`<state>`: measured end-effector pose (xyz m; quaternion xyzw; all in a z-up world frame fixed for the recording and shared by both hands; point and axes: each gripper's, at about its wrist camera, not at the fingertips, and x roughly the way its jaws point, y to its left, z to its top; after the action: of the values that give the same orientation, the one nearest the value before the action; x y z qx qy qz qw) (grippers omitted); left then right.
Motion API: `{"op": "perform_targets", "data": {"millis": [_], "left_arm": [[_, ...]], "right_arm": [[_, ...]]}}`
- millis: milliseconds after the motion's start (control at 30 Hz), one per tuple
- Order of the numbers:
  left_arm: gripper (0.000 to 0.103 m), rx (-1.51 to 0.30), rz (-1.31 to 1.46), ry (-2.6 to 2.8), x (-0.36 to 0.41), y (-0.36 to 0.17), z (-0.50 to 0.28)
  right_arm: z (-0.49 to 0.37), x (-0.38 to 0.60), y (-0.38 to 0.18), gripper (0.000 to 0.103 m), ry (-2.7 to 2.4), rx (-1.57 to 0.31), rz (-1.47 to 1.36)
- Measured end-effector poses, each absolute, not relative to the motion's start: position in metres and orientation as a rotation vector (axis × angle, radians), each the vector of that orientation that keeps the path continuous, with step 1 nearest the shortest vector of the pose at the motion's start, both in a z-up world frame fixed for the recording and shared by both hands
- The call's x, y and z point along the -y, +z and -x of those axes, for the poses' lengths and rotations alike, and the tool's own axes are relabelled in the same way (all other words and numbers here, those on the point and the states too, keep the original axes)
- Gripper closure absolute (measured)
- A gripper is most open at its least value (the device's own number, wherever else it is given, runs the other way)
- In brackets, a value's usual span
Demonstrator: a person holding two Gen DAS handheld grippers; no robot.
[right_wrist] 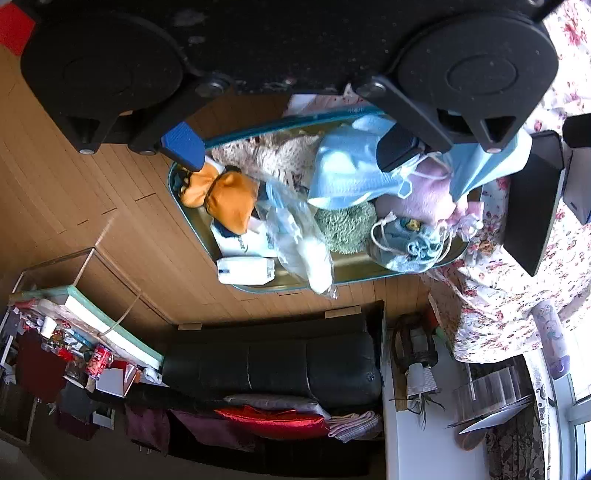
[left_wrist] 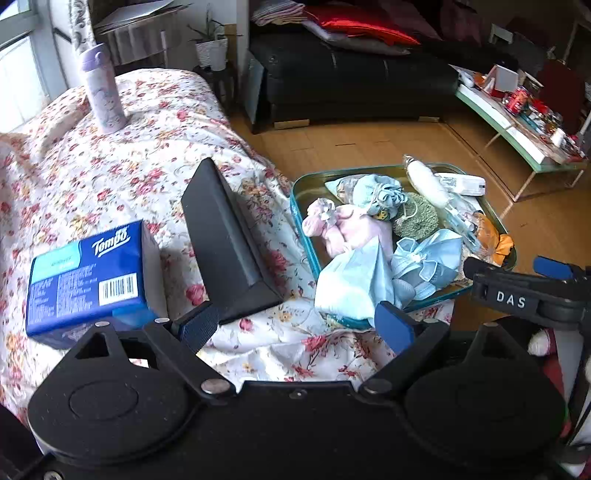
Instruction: Organize soft objects
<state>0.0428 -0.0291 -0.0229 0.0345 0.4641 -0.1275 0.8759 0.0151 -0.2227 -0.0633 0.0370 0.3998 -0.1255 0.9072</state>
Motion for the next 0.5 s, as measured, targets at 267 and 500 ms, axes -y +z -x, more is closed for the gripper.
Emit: {"op": "perform_targets", "data": {"millis": [267,500], "left_arm": [[0.012,-0.976,-0.046,-0.216,0.031,-0.029,-0.033],[0.012,-0.97,-0.053,-0.155,0.038,-0.034,-0.028]], "right_arm": [[0.001,0.217,-0.067,0.003,-0.225,-0.837,-0.085],[0.004,0.221,-0.069,0.003,-0.24,-0.817,-0.107]]}}
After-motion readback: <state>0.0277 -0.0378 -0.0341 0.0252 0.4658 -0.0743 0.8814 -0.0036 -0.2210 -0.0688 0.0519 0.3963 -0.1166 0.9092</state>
